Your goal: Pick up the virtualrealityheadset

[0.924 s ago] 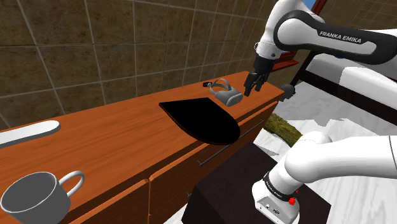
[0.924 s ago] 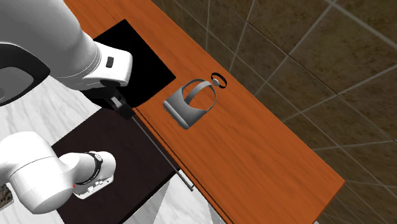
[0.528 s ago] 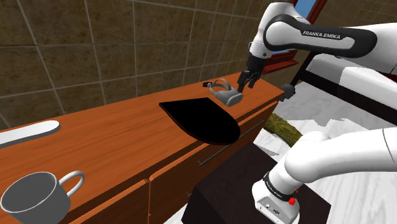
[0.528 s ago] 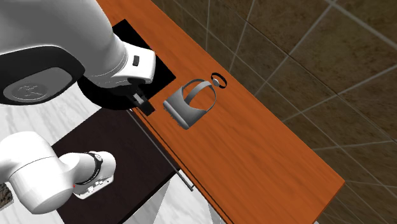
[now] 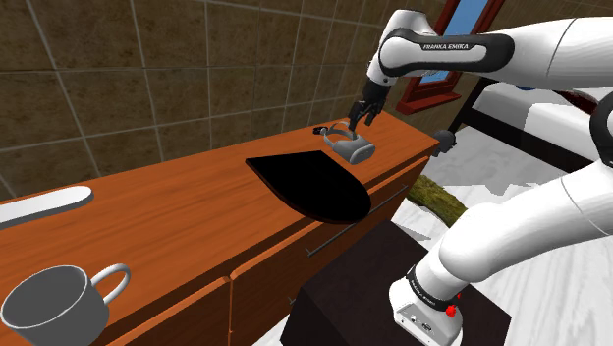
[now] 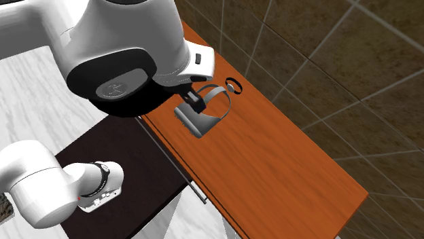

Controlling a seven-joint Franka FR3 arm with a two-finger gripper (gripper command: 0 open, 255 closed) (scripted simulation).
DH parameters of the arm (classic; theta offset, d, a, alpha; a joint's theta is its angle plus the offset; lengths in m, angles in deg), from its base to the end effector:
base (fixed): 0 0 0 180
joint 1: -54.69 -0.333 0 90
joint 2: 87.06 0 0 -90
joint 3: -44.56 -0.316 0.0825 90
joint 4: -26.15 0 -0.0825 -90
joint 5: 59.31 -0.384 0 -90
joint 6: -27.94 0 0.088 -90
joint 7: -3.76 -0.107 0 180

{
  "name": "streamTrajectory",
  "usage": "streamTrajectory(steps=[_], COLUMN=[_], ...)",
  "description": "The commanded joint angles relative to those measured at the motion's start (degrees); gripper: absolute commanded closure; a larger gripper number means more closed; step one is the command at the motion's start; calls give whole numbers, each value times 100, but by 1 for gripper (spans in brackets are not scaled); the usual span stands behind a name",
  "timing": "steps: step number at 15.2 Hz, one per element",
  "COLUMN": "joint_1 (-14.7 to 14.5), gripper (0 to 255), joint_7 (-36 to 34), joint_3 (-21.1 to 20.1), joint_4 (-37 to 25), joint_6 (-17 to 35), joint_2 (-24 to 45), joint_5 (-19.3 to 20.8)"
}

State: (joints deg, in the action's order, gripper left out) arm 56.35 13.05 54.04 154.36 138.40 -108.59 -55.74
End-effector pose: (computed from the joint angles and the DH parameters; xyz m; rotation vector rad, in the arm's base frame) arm 0.4377 -0.0971 0.5225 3.1309 -0.0044 0.0958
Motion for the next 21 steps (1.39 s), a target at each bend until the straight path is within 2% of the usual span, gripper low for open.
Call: streamTrajectory(steps=[1, 5, 14, 15, 21], joint_1=[8, 15, 22, 21, 21], gripper=[0, 0, 0, 255, 255], joint_7=[119, 334, 359, 358, 355], joint_3=[99, 248, 267, 266, 265], joint_4=[-255, -798, -340, -347, -342], joint_6=[243, 595, 1180, 1176, 1176], joint_2=[374, 1067, 1197, 1199, 1194], joint_5=[-47, -204, -227, -228, -227])
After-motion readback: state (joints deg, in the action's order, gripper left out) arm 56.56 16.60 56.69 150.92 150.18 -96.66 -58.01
